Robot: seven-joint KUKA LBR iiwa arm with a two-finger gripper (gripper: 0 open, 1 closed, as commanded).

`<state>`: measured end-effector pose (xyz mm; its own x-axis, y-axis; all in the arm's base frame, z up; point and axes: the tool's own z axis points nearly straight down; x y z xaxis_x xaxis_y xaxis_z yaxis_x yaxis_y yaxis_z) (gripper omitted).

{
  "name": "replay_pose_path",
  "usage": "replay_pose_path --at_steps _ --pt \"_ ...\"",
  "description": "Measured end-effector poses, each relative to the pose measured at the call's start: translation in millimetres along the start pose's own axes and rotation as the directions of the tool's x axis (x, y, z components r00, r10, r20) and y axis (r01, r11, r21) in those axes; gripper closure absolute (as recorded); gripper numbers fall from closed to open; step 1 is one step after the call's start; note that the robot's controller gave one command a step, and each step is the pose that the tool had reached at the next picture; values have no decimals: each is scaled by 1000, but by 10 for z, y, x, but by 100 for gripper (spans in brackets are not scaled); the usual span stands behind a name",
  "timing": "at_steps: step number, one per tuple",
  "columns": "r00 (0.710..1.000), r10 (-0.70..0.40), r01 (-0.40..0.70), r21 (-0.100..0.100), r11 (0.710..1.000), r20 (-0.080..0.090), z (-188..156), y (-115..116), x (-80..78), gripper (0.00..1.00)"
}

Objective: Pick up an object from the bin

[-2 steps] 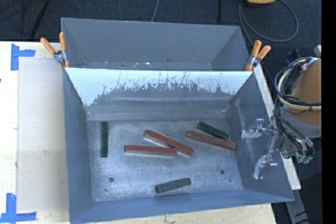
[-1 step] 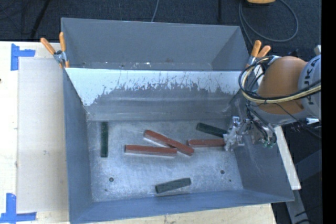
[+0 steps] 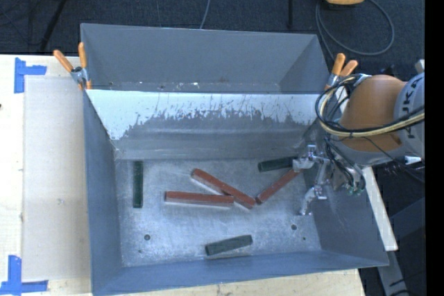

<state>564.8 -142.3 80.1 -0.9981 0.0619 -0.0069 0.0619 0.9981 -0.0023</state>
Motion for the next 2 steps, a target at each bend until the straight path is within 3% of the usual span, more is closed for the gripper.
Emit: replay_pose_path --at_steps 1,2 --pt "1000 -1 1 0 1000 4 -2 1 -7 0" --pt "929 -369 369 7 929 16 21 836 -307 100"
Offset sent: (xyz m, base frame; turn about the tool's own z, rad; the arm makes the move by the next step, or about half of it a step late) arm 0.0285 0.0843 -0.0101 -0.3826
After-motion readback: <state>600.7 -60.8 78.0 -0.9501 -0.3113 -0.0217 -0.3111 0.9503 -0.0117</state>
